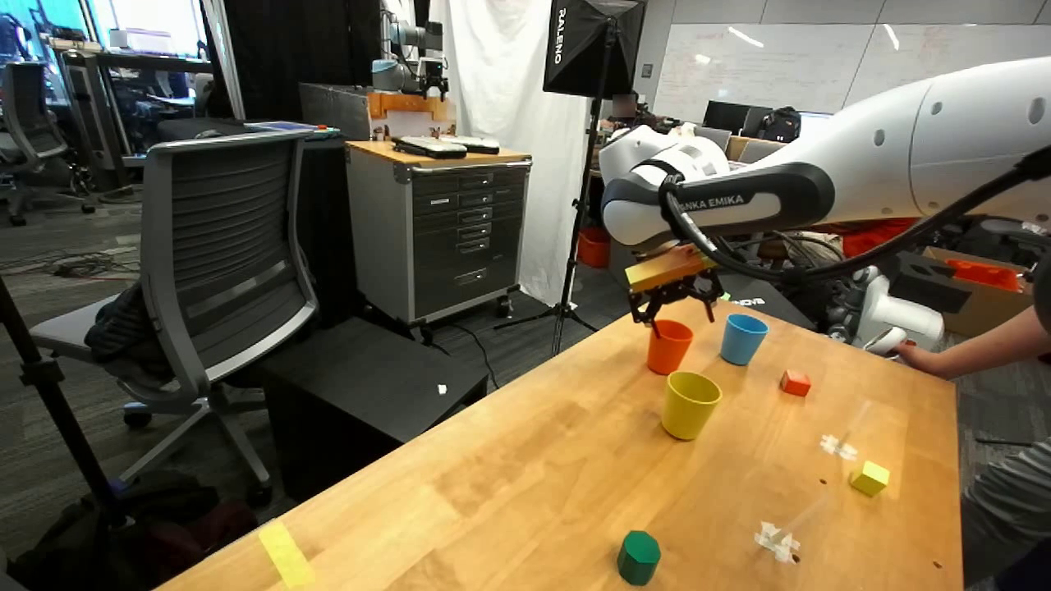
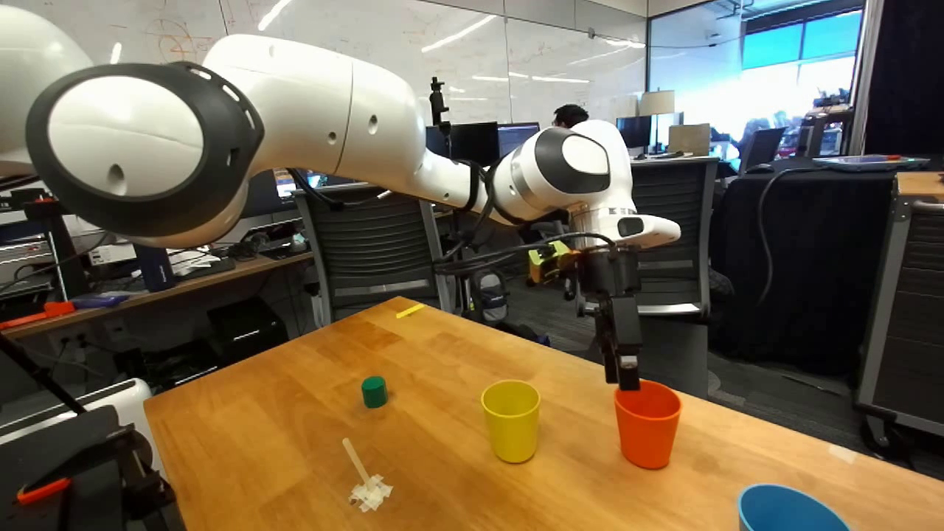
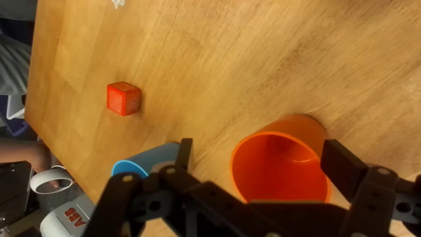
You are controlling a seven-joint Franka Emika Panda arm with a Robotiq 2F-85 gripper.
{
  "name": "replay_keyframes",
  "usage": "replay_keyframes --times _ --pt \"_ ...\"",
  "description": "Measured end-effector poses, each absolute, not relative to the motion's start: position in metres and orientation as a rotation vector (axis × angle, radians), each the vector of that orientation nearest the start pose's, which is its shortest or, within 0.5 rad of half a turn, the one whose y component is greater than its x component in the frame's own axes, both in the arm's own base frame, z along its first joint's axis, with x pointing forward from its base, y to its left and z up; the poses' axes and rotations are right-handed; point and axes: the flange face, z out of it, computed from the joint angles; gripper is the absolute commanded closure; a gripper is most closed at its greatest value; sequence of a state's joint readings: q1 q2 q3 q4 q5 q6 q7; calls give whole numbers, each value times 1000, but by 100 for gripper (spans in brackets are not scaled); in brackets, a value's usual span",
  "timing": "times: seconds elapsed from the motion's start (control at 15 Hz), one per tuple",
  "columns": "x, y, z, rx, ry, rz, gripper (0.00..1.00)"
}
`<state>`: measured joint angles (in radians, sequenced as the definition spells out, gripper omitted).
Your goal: Stack the orange cup on top of the blue cup then stack the yellow cup on top of the orange cup
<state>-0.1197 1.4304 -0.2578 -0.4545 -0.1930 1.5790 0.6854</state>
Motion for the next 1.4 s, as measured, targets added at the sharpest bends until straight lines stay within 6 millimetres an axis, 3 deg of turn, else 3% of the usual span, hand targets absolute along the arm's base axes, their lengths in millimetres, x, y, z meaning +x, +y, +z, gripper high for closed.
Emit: replay_keyframes --times 0.6,1.07,1.4 --pt "749 -200 166 2369 -1104 -219 0" --pt "747 -200 158 2367 -1099 -229 0" --pt "758 -196 156 2404 -1083 -126 0"
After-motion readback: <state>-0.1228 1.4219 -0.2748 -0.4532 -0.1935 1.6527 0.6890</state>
